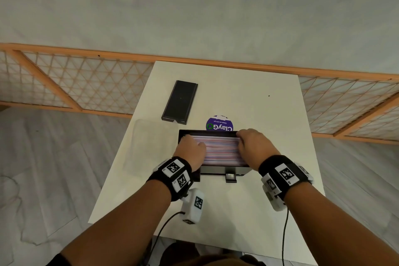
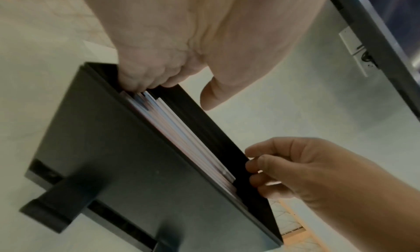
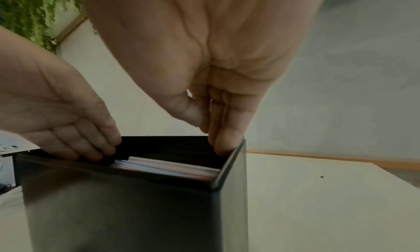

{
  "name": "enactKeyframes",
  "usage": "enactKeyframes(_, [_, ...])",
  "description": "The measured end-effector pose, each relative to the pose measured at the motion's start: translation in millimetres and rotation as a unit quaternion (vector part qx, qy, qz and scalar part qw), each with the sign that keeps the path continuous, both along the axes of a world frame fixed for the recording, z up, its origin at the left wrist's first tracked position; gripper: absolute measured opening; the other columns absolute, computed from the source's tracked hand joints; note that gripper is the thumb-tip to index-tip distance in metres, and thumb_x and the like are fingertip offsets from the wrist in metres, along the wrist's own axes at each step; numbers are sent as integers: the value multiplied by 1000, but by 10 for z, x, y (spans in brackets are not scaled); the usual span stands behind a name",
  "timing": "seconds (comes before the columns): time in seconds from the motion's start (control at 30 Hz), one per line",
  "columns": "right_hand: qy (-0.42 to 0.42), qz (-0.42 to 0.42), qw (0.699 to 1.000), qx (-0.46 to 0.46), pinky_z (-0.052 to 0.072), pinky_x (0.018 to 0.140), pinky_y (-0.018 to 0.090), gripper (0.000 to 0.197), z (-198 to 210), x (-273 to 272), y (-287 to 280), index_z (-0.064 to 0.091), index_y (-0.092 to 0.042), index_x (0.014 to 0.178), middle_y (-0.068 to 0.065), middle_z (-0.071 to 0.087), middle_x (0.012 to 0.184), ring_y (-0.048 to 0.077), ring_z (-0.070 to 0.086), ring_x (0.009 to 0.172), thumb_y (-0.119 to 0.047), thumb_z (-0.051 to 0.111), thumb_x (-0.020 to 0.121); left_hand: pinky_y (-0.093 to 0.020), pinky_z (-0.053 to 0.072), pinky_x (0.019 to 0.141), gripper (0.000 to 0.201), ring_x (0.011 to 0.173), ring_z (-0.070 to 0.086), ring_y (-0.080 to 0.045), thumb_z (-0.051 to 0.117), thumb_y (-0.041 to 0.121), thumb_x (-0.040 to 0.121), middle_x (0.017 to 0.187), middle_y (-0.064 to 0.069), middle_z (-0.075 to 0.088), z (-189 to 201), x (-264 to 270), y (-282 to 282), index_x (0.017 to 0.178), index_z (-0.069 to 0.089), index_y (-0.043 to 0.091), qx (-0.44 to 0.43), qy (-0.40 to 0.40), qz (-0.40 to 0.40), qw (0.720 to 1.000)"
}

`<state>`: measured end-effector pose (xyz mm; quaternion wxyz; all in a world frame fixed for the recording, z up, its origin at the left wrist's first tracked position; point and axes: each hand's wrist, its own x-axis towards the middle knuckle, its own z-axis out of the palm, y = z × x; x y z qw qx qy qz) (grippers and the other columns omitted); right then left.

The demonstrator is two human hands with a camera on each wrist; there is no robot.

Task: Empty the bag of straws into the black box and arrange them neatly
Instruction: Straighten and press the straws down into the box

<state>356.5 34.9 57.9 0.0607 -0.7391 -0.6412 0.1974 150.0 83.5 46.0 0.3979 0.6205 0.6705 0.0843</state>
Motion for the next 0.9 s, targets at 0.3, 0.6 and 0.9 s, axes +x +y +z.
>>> enactKeyframes(0.3, [-9,-82,995,-50,45,69,35,25,-36,-39,-116,52,-10,105,9,64,95,34,63,90,-34,45,100,-46,27,121,94,147,26,-37,55,50,90,160,-23,24,-269,57,-33,155,14,-3,43,200,-25,978])
enactKeyframes(0.6, [5,-59,997,-53,51,74,39,17,-85,-103,-68,52,-4,108,19,67,104,36,64,92,-13,39,100,-48,46,97,71,118,49,-33,62,58,77,132,-11,49,-186,46,73,130,45,13,28,146,21,989])
enactKeyframes(0.9, [34,-86,995,-49,43,66,32,18,-47,-42,-66,55,-10,103,13,68,98,30,57,79,-23,44,99,-43,43,104,58,126,43,-27,60,51,84,139,-7,43,-129,-113,-62,131,46,19,145,158,-89,973])
